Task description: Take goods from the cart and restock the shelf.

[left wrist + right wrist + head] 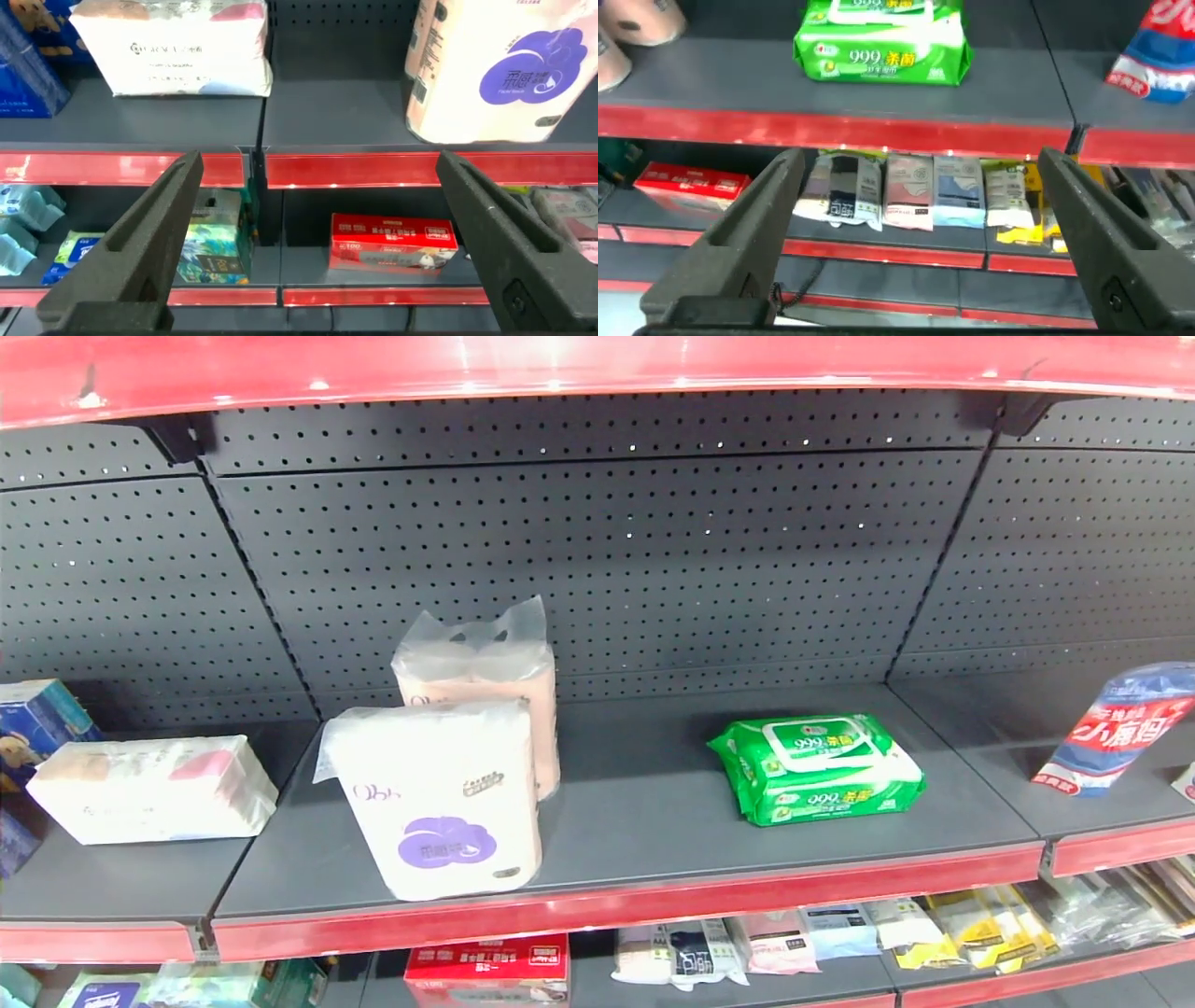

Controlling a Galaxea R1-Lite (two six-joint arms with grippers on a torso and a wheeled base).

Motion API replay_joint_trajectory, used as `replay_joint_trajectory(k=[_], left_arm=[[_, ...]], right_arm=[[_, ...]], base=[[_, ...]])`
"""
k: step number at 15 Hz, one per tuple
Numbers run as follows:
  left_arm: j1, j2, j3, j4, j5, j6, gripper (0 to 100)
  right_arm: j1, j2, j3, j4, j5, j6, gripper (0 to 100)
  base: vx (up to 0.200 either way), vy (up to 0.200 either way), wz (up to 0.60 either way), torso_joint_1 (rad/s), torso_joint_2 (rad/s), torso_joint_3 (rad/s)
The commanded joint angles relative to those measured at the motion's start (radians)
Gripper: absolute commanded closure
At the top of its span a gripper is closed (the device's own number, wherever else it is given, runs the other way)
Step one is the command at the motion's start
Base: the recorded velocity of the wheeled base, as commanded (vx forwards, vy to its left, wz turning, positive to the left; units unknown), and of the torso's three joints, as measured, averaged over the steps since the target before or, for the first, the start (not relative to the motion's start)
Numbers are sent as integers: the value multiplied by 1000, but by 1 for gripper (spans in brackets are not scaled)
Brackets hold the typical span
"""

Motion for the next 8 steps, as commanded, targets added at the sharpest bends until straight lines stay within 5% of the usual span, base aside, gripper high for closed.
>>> replay_joint_trajectory(k=[1,5,8], left_arm=[[0,1,0,0,0,2,0],[0,1,0,0,0,0,0],[0,1,0,0,0,0,0]], right_arm=[[13,-280,-10,150,-3,18,0],[11,-312,19,138,-137,78,0],[13,-312,31,104,-123,48,0]], base=[[0,0,0,0,0,0],[0,0,0,0,0,0],[0,0,0,0,0,0]])
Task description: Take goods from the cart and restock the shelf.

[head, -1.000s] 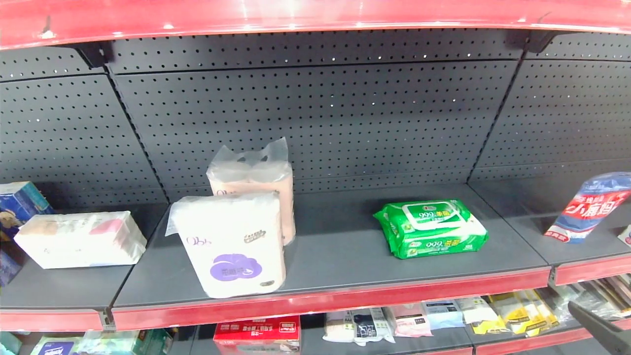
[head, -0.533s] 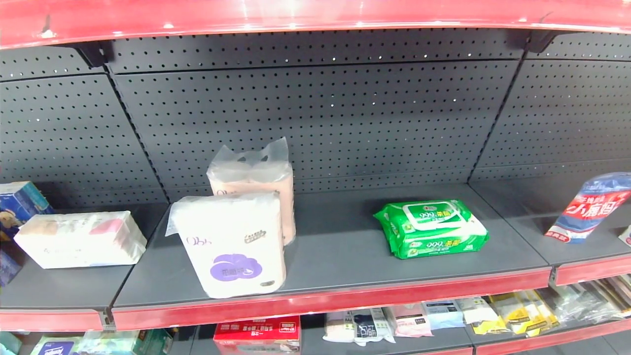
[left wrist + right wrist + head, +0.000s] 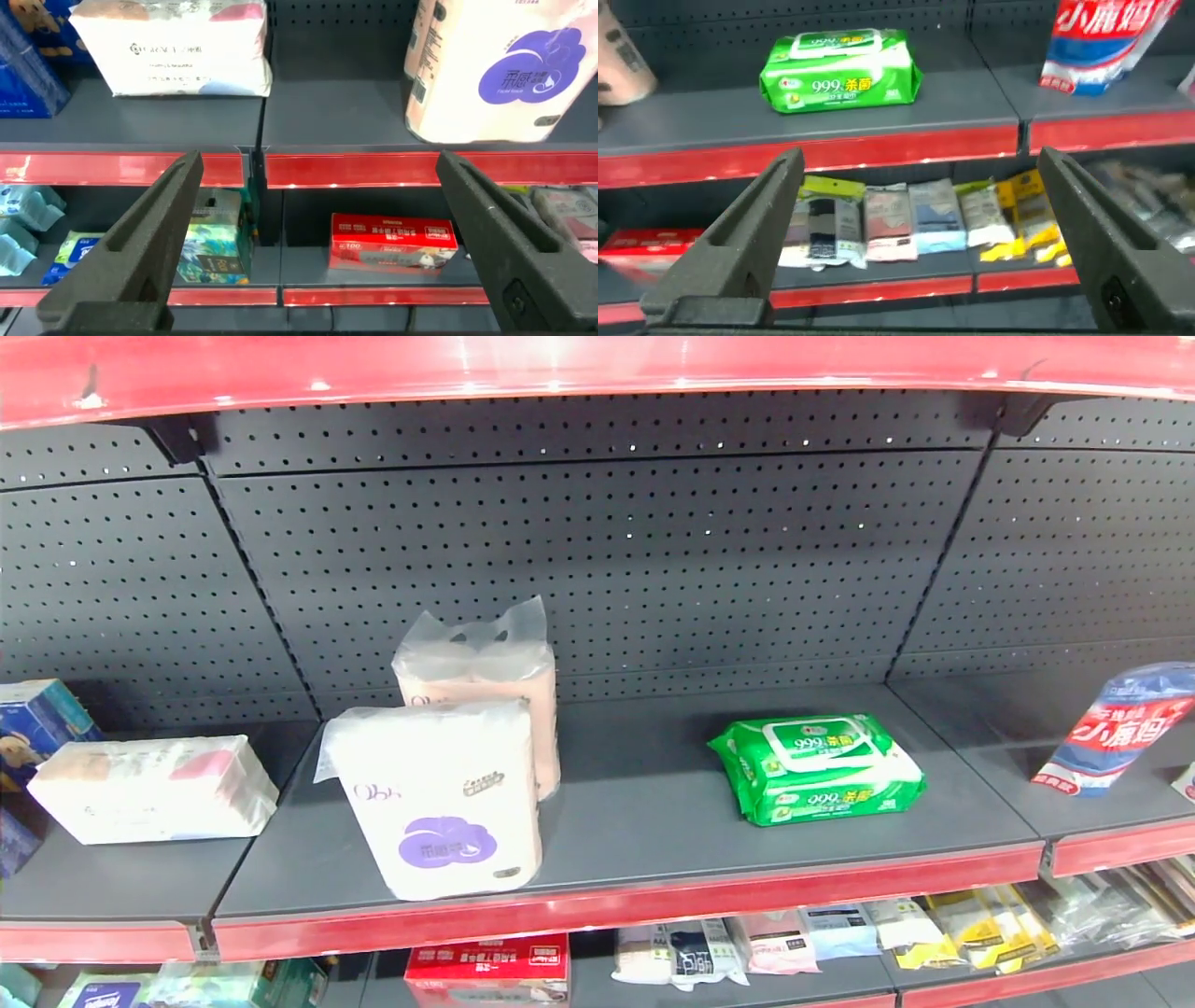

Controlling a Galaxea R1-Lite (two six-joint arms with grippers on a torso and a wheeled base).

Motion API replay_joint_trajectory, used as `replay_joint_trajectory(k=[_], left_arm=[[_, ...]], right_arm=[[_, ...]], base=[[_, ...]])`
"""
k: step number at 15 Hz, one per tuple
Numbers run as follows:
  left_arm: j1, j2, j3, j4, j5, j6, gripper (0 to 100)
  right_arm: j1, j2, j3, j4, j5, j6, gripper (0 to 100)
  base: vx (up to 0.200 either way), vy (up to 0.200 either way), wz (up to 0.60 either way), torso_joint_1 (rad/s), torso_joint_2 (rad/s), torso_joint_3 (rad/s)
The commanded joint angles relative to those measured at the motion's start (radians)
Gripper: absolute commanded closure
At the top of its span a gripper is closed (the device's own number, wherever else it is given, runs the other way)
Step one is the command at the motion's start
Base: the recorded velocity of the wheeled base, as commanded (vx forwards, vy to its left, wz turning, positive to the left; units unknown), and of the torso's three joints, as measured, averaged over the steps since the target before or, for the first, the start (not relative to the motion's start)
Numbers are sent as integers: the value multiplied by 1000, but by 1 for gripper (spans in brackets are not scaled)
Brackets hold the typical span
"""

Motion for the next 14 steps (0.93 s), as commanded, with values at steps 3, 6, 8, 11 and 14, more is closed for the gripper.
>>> replay_joint_trajectory(k=[3,6,8,11,14], left_arm=[[0,1,0,-1,0,2,0],[-81,-18,0,-1,-3,6,0],[-122,-38,0,-2,-31,41,0],[-121,-33,-2,-1,-25,49,0],[-132,54,-176,1,-36,21,0]], right_arm=[[0,-13,4,1,9,-1,0],[0,-13,4,1,9,2,0],[0,-13,4,1,9,2,0],[0,-13,4,1,9,2,0],[0,-13,4,-1,9,2,0]], base=[[0,0,0,0,0,0],[0,0,0,0,0,0],[0,0,0,0,0,0],[0,0,0,0,0,0],[0,0,0,0,0,0]])
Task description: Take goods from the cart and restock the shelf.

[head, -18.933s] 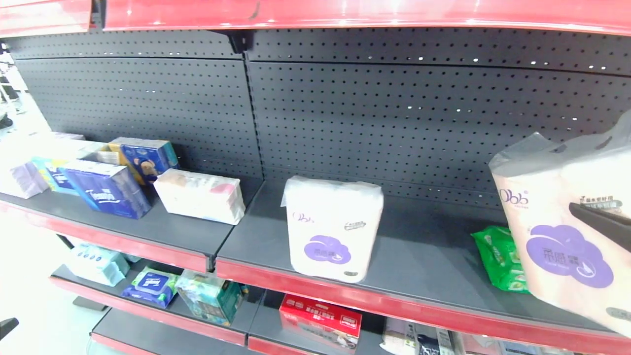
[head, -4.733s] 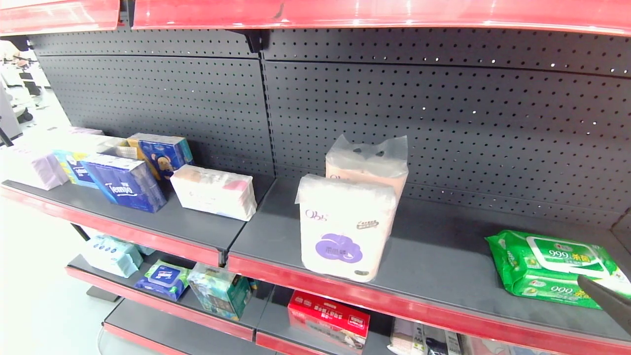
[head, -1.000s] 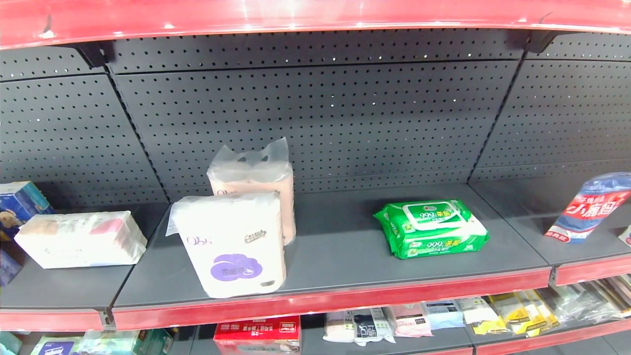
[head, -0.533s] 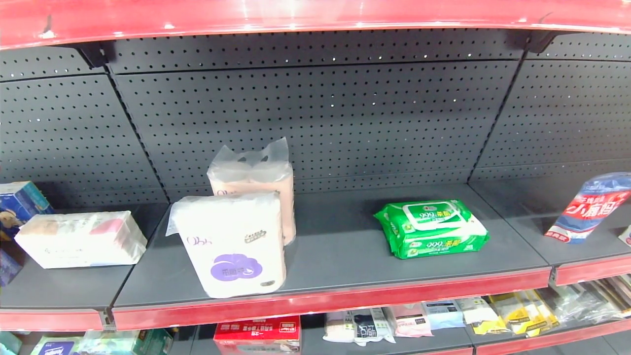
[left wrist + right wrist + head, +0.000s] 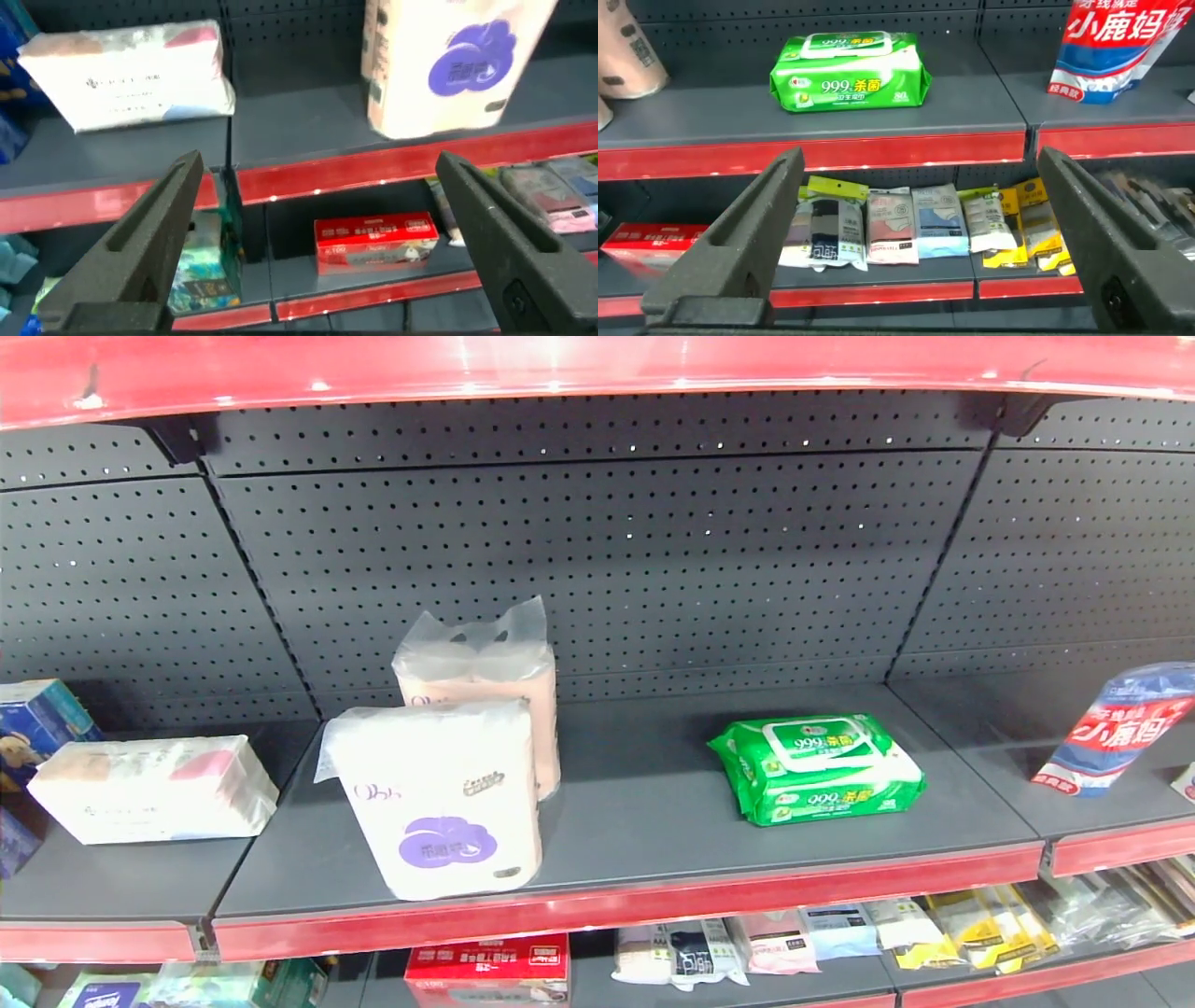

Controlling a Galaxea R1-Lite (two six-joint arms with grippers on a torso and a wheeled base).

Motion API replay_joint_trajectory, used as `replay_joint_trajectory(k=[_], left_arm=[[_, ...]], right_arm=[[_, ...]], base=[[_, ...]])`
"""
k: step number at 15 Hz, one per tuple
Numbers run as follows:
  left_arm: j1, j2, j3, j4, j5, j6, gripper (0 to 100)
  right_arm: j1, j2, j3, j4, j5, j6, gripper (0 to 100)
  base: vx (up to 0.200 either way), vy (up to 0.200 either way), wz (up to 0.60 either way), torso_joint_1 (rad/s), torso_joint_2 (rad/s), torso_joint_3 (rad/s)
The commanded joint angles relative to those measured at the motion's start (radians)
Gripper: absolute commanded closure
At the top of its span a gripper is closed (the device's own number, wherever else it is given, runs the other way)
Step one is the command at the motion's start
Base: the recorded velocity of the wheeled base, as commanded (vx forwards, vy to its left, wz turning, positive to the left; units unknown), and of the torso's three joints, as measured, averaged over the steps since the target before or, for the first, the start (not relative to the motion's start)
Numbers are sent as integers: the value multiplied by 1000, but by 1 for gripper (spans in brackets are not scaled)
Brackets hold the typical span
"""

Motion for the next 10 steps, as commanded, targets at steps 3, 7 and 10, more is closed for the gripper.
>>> replay_joint_trajectory(k=[3,7,10], left_arm=[[-14,513,-459,-3,8,-154,0],[146,969,-462,-94,73,-58,0],[146,1199,-455,-230,64,-47,0]], right_arm=[[0,0,0,0,1,0,0],[0,0,0,0,1,0,0],[0,0,0,-1,1,0,0]], base=[[0,0,0,0,0,0],[0,0,0,0,0,0],[0,0,0,0,0,0]])
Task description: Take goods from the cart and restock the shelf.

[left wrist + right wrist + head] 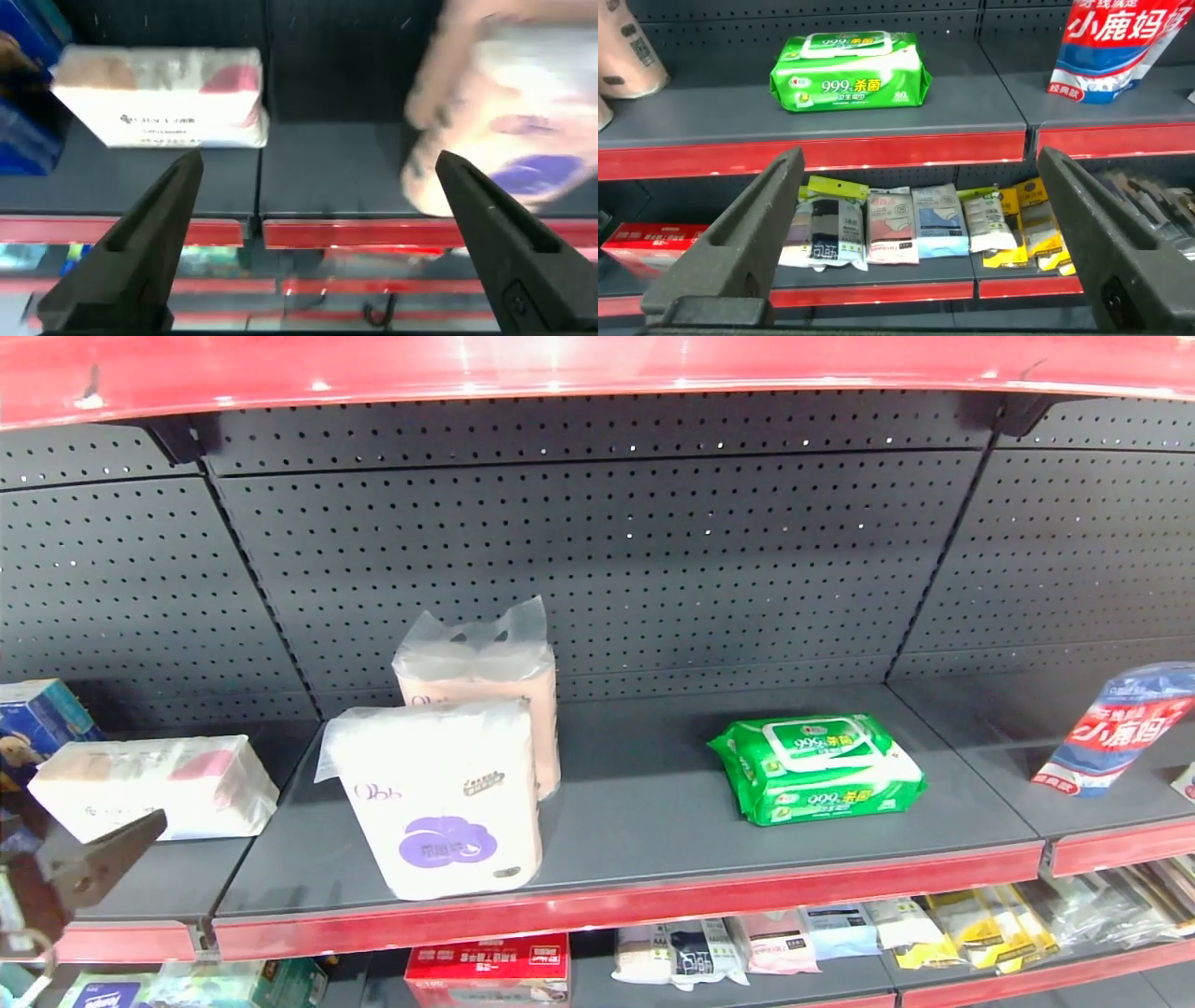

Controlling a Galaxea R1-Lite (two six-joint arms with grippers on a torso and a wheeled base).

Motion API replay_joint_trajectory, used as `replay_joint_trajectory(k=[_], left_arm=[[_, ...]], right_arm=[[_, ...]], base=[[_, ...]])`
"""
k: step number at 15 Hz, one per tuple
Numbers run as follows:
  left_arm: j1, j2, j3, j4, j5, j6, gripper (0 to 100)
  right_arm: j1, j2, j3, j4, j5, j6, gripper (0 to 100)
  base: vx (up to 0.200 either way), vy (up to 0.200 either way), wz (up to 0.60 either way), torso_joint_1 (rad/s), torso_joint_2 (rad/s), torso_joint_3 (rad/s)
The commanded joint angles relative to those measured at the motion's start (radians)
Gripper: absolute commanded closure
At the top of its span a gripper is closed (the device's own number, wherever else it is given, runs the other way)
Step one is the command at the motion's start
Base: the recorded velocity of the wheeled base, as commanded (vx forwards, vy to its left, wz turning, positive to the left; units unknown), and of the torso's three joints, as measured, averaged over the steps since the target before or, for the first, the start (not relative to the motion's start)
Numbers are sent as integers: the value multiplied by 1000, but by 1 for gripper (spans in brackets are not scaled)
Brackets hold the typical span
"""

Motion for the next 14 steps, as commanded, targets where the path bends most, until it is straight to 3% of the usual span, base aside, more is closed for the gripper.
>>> replay_joint_trajectory(k=[1,5,10,14], left_arm=[[30,448,-24,-215,-1,18,0],[-4,558,22,-232,-64,42,0],[-108,658,13,-233,-71,38,0],[-119,716,-2,-236,-71,39,0]], right_arm=[[0,0,0,-1,0,0,0],[0,0,0,-1,0,0,0],[0,0,0,0,0,0,0],[0,0,0,-1,0,0,0]], base=[[0,0,0,0,0,0],[0,0,0,0,0,0],[0,0,0,0,0,0],[0,0,0,0,0,0]])
